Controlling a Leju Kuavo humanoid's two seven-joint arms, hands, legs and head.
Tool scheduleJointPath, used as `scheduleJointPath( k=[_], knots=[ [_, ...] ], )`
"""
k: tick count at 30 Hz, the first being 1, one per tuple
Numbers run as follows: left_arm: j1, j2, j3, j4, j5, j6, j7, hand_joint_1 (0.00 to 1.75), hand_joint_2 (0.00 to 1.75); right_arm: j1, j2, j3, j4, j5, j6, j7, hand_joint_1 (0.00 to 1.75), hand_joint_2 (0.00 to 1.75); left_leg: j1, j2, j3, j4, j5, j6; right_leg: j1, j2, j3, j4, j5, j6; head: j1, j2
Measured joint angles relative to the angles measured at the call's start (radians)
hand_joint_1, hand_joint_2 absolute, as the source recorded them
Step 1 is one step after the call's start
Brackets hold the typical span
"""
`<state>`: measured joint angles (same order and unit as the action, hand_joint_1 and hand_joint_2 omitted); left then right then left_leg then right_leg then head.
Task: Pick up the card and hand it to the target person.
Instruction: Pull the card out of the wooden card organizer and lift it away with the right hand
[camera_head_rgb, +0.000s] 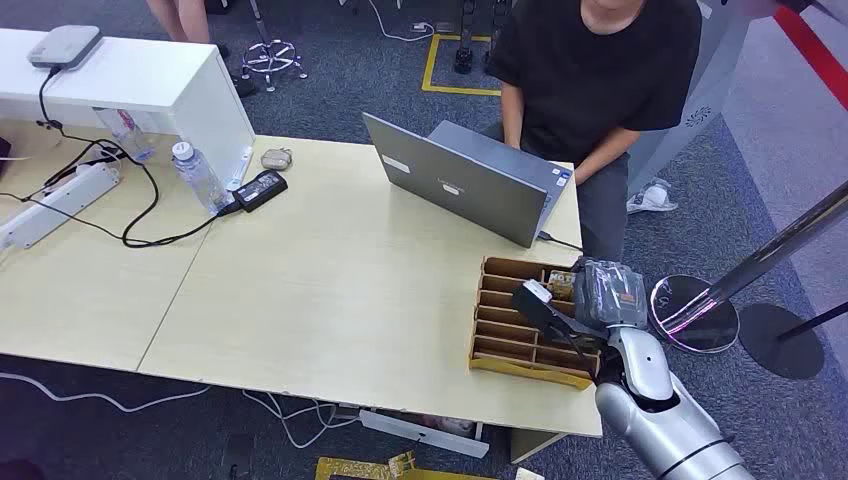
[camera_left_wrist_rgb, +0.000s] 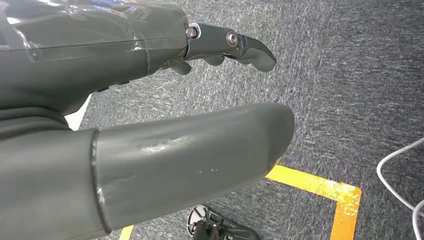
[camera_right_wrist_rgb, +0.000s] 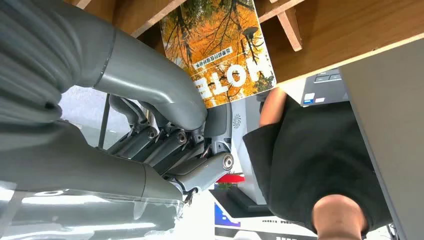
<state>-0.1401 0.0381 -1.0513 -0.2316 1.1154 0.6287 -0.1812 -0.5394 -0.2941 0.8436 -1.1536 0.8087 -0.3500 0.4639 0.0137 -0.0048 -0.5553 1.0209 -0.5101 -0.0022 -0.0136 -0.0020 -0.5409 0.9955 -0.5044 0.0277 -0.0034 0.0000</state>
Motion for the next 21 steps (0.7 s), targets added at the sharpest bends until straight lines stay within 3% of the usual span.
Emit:
scheduleJointPath(
  k=[7, 14, 21],
  knots=[
    [0.0, 0.0, -0.006, 0.0, 0.0, 0.0, 0.0, 0.0, 0.0, 0.0, 0.0, 0.0, 0.0, -0.003, -0.001, 0.0, 1.59, 1.75, 0.0, 0.0, 0.0, 0.0, 0.0, 0.0, 0.0, 0.0, 0.0, 0.0, 0.0, 0.0, 0.0, 0.0],
    [0.0, 0.0, -0.011, 0.0, 0.0, 0.0, 0.0, 0.0, 0.0, 0.0, 0.0, 0.0, 0.0, -0.008, -0.007, 0.0, 1.75, 1.75, 0.0, 0.0, 0.0, 0.0, 0.0, 0.0, 0.0, 0.0, 0.0, 0.0, 0.0, 0.0, 0.0, 0.0],
    [0.0, -0.001, -0.017, 0.0, 0.001, 0.0, -0.003, 0.0, 0.0, 0.0, -0.002, -0.007, -0.005, -0.019, -0.044, 0.003, 1.75, 1.75, 0.0, 0.0, 0.0, 0.0, 0.0, 0.0, 0.0, 0.0, 0.0, 0.0, 0.0, 0.0, 0.0, 0.0]
  ],
)
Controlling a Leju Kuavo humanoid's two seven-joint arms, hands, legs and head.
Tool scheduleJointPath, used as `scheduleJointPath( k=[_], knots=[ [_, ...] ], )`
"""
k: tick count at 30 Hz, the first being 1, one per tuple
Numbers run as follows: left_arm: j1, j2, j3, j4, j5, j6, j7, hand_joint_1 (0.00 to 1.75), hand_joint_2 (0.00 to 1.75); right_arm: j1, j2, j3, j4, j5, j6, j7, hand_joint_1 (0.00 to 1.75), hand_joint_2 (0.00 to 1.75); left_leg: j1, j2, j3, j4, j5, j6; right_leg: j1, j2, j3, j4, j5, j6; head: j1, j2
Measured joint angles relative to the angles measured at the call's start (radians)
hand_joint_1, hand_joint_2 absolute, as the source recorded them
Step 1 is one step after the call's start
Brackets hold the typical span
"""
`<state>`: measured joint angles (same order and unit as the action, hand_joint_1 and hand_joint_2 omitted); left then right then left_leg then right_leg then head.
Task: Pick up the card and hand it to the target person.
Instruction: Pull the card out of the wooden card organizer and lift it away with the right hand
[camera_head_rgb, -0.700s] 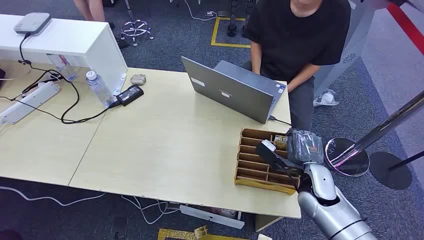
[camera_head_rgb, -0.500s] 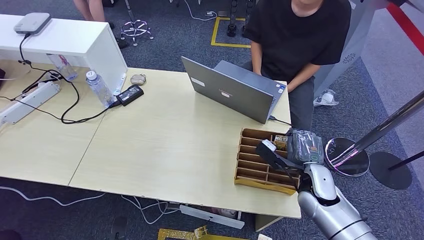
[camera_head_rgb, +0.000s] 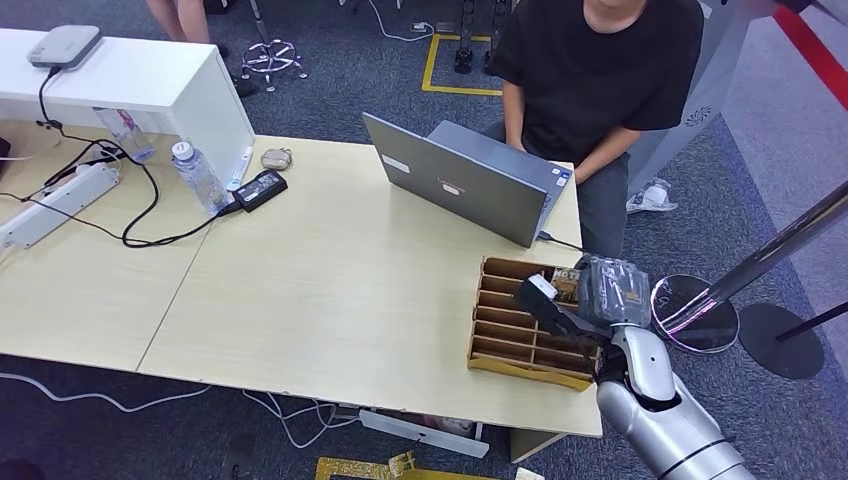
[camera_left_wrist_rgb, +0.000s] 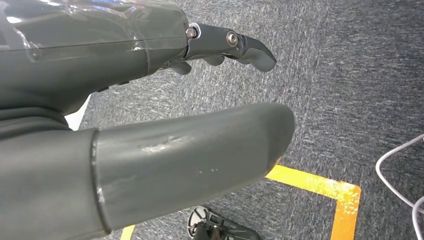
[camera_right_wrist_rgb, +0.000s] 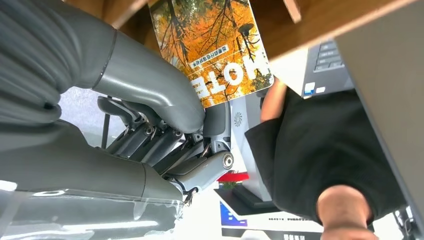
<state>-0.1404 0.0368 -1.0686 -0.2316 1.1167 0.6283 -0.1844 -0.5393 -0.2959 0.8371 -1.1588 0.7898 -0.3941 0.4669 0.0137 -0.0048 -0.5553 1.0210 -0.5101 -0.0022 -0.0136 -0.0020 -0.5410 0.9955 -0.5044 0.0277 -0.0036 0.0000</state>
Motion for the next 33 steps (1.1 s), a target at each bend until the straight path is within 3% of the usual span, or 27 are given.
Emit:
scheduleJointPath(
  k=[9, 19, 27, 33],
  knots=[
    [0.0, -0.002, -0.006, 0.0, 0.003, 0.0, 0.003, 0.0, 0.0, 0.0, 0.0, -0.033, -0.02, 0.041, -0.125, -0.003, 1.75, 1.75, 0.0, 0.0, 0.0, 0.0, 0.0, 0.0, 0.0, 0.0, 0.0, 0.0, 0.0, 0.0, 0.0, 0.0],
    [0.0, -0.004, -0.019, 0.0, 0.01, 0.002, 0.015, 0.0, 0.0, -0.017, -0.003, -0.103, -0.063, 0.081, -0.191, 0.01, 1.75, 1.75, 0.0, 0.0, 0.0, 0.0, 0.0, 0.0, 0.0, 0.0, 0.0, 0.0, 0.0, 0.0, 0.0, 0.0],
    [-0.001, -0.006, -0.041, 0.0, 0.007, 0.001, 0.023, 0.0, 0.0, -0.11, -0.004, -0.163, -0.043, 0.012, -0.245, -0.023, 1.75, 1.75, 0.0, 0.0, 0.0, 0.0, 0.0, 0.0, 0.0, 0.0, 0.0, 0.0, 0.0, 0.0, 0.0, 0.0],
    [-0.003, -0.007, -0.061, 0.0, -0.001, 0.001, 0.03, 0.0, 0.0, -0.2, 0.001, -0.189, 0.068, -0.01, -0.285, -0.066, 1.75, 1.75, 0.0, 0.0, 0.0, 0.0, 0.0, 0.0, 0.0, 0.0, 0.0, 0.0, 0.0, 0.0, 0.0, 0.0]
  ],
)
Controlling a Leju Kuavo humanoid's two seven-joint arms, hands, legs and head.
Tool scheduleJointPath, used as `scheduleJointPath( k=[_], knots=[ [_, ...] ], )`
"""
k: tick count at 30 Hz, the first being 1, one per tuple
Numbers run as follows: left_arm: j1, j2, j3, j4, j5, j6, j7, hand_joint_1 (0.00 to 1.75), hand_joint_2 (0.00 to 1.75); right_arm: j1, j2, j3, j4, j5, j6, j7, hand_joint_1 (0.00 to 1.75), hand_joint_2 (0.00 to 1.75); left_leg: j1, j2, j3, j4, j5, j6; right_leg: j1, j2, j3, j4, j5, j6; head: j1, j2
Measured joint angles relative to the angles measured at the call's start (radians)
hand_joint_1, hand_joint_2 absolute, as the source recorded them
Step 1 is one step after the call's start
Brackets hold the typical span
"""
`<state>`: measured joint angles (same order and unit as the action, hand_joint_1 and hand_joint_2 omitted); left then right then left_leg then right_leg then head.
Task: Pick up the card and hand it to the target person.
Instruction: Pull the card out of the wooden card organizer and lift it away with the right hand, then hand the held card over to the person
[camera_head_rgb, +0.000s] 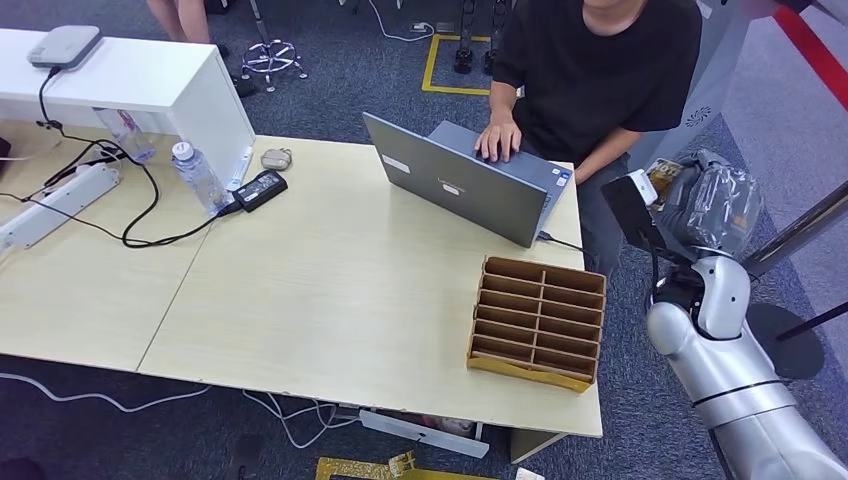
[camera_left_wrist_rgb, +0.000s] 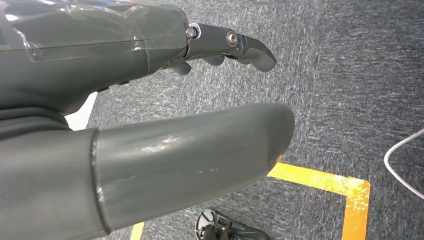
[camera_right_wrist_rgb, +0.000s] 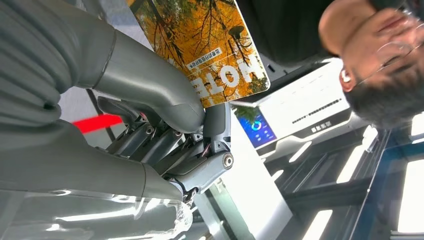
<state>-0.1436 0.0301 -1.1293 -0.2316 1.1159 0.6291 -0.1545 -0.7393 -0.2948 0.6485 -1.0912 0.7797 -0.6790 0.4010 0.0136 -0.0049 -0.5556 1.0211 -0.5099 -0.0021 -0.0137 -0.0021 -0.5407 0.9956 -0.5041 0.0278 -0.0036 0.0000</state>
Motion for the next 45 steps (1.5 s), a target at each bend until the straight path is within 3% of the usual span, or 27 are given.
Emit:
scheduleJointPath(
  k=[17, 36, 37, 40, 41, 45],
  knots=[
    [-0.007, 0.0, -0.035, 0.0, -0.003, 0.002, 0.023, 0.0, 0.0, -0.061, 0.066, -0.044, 0.236, 0.058, -0.002, -0.037, 1.75, 1.75, 0.0, 0.0, 0.0, 0.0, 0.0, 0.0, 0.0, 0.0, 0.0, 0.0, 0.0, 0.0, 0.0, 0.0],
    [-0.009, 0.0, -0.061, 0.0, -0.01, 0.003, 0.044, 0.0, 0.0, -0.07, 0.099, -0.068, 0.302, 0.068, -0.003, -0.044, 1.75, 1.75, 0.0, 0.0, 0.0, 0.0, 0.0, 0.0, 0.0, 0.0, 0.0, 0.0, 0.0, 0.0, 0.0, 0.0],
    [-0.009, 0.0, -0.063, 0.0, -0.011, 0.003, 0.047, 0.0, 0.0, -0.07, 0.1, -0.069, 0.304, 0.068, -0.003, -0.043, 1.47, 1.75, 0.0, 0.0, 0.0, 0.0, 0.0, 0.0, 0.0, 0.0, 0.0, 0.0, 0.0, 0.0, 0.0, 0.0],
    [-0.009, 0.0, -0.07, 0.0, -0.017, 0.004, 0.061, 0.0, 0.0, -0.071, 0.101, -0.069, 0.309, 0.067, -0.003, -0.043, 0.17, 1.75, 0.0, 0.0, 0.0, 0.0, 0.0, 0.0, 0.0, 0.0, 0.0, 0.0, 0.0, 0.0, 0.0, 0.0],
    [-0.009, 0.0, -0.072, 0.0, -0.019, 0.004, 0.066, 0.0, 0.0, -0.071, 0.101, -0.069, 0.31, 0.067, -0.003, -0.043, 0.0, 1.75, 0.0, 0.0, 0.0, 0.0, 0.0, 0.0, 0.0, 0.0, 0.0, 0.0, 0.0, 0.0, 0.0, 0.0],
    [-0.01, -0.001, -0.082, 0.0, -0.021, 0.005, 0.082, 0.0, 0.0, -0.07, 0.101, -0.077, 0.311, 0.078, -0.003, -0.05, 0.0, 1.75, 0.0, 0.0, 0.0, 0.0, 0.0, 0.0, 0.0, 0.0, 0.0, 0.0, 0.0, 0.0, 0.0, 0.0]
  ],
)
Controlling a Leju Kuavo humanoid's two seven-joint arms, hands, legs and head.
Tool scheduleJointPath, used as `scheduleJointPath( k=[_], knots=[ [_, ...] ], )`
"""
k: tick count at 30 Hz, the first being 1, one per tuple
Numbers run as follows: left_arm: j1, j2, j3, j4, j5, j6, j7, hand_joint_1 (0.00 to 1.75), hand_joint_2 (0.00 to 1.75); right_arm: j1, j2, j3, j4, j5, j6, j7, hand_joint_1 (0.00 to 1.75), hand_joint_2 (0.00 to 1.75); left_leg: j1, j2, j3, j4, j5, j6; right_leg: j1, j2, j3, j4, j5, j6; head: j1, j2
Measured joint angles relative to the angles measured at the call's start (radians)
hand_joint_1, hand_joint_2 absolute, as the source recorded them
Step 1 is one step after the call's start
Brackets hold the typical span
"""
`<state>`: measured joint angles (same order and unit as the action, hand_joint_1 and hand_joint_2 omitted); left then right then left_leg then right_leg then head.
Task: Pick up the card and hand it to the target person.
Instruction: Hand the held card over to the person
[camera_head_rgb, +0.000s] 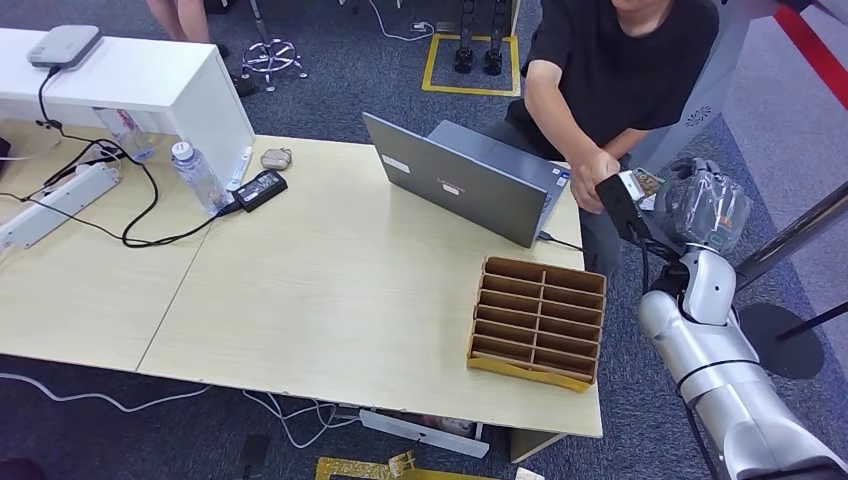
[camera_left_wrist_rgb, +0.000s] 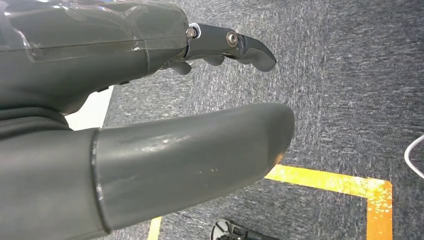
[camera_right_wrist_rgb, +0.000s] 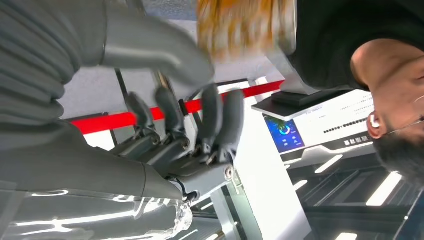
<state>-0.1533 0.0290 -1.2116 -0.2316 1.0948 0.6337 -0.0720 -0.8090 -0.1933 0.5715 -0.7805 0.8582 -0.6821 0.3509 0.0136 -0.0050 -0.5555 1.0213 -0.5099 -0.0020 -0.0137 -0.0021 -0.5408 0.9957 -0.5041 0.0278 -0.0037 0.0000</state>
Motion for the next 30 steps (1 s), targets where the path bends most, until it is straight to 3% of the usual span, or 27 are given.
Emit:
scheduleJointPath(
  k=[9, 22, 30],
  knots=[
    [-0.001, -0.004, -0.021, 0.0, 0.001, 0.001, 0.017, 0.0, 0.0, 0.049, 0.012, -0.1, -0.058, 0.081, -0.001, -0.073, 0.0, 1.75, 0.0, 0.0, 0.0, 0.0, 0.0, 0.0, 0.0, 0.0, 0.0, 0.0, 0.0, 0.0, 0.0, 0.0],
    [-0.003, -0.008, -0.033, 0.0, 0.005, 0.002, 0.022, 0.0, 0.0, 0.099, 0.023, -0.211, -0.155, 0.101, -0.001, -0.106, 0.0, 1.75, 0.0, 0.0, 0.0, 0.0, 0.0, 0.0, 0.0, 0.0, 0.0, 0.0, 0.0, 0.0, 0.0, 0.0],
    [-0.002, -0.012, -0.038, 0.0, 0.03, 0.005, 0.04, 0.0, 0.0, 0.273, 0.02, -0.378, -0.347, 0.063, -0.002, -0.174, 0.0, 1.75, 0.0, 0.0, 0.0, 0.0, 0.0, 0.0, 0.0, 0.0, 0.0, -0.001, 0.0, 0.0, 0.0, 0.0]
  ],
)
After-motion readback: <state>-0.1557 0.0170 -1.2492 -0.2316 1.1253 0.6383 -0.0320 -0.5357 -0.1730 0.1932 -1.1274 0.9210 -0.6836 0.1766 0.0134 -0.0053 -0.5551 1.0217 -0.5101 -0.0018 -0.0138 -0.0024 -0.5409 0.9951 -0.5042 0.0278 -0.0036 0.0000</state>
